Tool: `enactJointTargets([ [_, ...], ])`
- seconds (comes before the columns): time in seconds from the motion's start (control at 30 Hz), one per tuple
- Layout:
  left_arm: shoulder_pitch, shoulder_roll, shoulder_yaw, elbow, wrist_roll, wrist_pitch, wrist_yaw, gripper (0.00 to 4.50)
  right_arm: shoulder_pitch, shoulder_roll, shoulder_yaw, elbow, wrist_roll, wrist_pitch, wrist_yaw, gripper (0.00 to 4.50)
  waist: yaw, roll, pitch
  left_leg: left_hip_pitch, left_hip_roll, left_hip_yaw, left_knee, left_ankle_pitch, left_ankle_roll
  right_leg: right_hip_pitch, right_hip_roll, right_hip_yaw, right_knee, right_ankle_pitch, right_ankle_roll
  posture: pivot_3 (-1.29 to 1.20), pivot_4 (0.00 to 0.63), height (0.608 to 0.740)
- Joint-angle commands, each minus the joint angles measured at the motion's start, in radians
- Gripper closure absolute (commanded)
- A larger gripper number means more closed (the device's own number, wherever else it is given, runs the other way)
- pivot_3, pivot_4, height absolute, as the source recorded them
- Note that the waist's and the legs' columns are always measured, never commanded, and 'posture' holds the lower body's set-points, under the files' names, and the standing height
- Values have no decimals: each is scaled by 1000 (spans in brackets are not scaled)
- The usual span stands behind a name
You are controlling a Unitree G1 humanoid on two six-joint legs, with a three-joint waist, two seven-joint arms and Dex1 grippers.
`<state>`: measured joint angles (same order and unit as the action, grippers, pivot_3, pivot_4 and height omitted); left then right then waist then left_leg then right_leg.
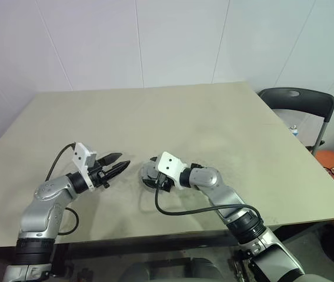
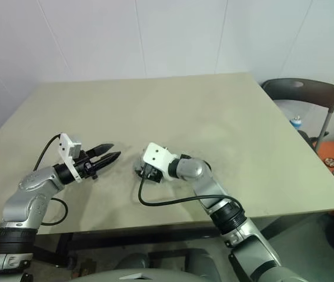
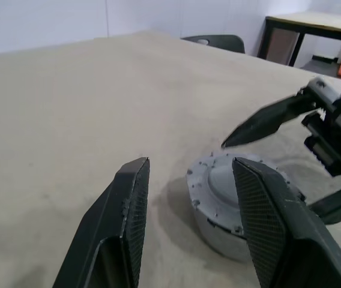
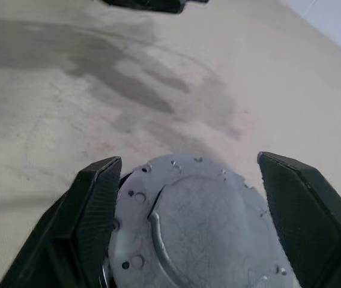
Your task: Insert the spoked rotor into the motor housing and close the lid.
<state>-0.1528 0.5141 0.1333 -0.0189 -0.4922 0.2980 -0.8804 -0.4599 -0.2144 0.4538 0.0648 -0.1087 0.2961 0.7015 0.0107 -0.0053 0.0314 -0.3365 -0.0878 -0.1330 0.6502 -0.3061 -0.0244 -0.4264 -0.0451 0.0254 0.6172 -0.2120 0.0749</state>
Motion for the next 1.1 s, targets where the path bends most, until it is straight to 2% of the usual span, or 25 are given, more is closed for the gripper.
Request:
enactJointTargets([
  [0.03, -26, -7, 0, -8, 3, -15, 4, 2156, -24, 29, -16, 40, 5, -5, -23, 842, 0, 0, 0, 0, 0, 0, 0, 0, 0, 0, 0, 0, 0, 0, 0, 0, 0, 740],
  [0.47, -45, -28, -9, 19, 19, -37, -4, 2156, -15, 57, -91, 63, 36, 35, -95, 842, -1, 0, 0, 0, 0, 0, 0, 0, 0, 0, 0, 0, 0, 0, 0, 0, 0, 740],
  [0.63, -64, -36, -10, 43, 27, -47, -6, 2156, -11, 28, -80, 60, 20, 26, -92, 842, 2, 0, 0, 0, 0, 0, 0, 0, 0, 0, 0, 0, 0, 0, 0, 0, 0, 740],
  [0.73, -73, -39, -9, 56, 30, -52, -10, 2156, 2, 30, -87, 55, 41, 64, -82, 842, 2, 0, 0, 0, 0, 0, 1, 0, 0, 0, 0, 0, 0, 0, 0, 0, 0, 740],
  [0.9, -70, -43, -4, 51, 32, -58, -2, 2156, 9, 67, -136, 48, 142, 231, -62, 842, 1, 0, 0, 0, 0, 0, 0, 0, 0, 1, 0, 0, 0, 0, 0, 0, 0, 740],
  [1.1, -48, -39, 3, 36, 30, -62, 3, 2156, 9, 55, -122, 37, 142, 239, -55, 842, 1, -1, -1, 1, 0, 0, 0, 0, 0, 1, 0, 0, 0, 0, 0, 0, 0, 740],
])
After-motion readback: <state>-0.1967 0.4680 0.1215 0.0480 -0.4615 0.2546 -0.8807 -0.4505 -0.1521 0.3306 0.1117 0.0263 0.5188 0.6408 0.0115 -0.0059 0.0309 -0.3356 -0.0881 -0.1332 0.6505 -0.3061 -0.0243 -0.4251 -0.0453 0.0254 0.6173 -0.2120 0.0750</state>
